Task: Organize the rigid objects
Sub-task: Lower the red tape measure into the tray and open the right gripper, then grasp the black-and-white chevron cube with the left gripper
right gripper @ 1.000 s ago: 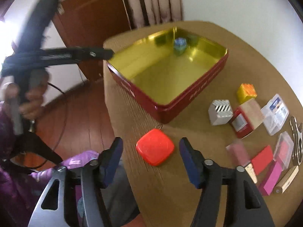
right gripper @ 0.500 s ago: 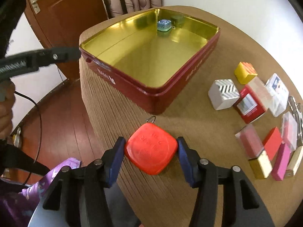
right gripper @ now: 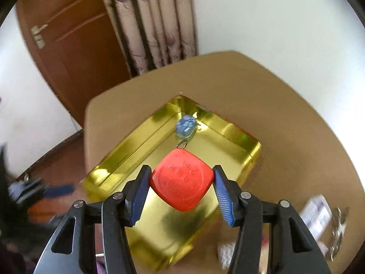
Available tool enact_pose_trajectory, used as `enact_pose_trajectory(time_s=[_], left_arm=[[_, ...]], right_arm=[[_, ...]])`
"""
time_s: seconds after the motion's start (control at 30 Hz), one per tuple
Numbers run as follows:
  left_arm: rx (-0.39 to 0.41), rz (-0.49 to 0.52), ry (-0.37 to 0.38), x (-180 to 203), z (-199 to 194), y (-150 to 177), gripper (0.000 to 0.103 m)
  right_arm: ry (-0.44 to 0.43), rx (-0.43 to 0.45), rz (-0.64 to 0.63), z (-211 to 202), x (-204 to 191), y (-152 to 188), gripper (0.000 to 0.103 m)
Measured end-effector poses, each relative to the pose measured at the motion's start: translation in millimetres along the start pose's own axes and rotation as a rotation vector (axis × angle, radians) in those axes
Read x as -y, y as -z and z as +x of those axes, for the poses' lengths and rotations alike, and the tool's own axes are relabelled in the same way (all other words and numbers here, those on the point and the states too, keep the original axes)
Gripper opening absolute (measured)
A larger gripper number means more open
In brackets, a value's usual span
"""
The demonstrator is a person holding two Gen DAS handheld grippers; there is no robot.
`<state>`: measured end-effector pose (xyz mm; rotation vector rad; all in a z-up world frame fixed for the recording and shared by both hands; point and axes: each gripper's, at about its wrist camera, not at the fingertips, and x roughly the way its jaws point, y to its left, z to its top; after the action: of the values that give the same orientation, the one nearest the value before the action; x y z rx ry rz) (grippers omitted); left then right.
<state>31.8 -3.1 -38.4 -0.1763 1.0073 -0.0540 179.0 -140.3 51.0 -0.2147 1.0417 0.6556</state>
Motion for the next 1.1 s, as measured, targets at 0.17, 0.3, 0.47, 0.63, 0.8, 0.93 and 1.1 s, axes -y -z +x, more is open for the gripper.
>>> enact_pose_trajectory(time_s=[0.17,0.3,0.47,0.63,0.8,0.93,1.1], left_arm=[[-0.006,0.0,0.002,-1.7,3.1,-0.4,0.049],[-0.005,0.015,-0.005,0.8,4.8,0.0,0.049],[-0.019,0.021,-0.007,0.2,9.6,0.4,0.049],[-0.027,0.017,-0.005,-2.1,11.8,1.0,0.049],[-0.006,0.044,-0.038,1.1,9.8,2.7,0.049],[0.021,0.066,-0.056,4.5,5.7,4.2,0.049],[0.059,0.113,-0.031,13.9,-2.8,6.7,0.049]], right_arm=[[0.045,-0.099,0.022,60.4,14.9,-16.3,0.051],[0.063,-0.122,0.028,80.1,21.8,-23.5,0.051],[0.072,-0.144,0.039,99.9,26.5,-24.3,0.052],[0.07,-0.119,0.047,95.3,26.2,-25.8,0.056],[0.029,0.028,0.121,39.1,38.9,-6.2,0.061],[0.066,0.242,0.2,-46.7,44.8,46.8,0.079],[0.378,0.36,0.259,-135.2,58.1,158.7,0.091]])
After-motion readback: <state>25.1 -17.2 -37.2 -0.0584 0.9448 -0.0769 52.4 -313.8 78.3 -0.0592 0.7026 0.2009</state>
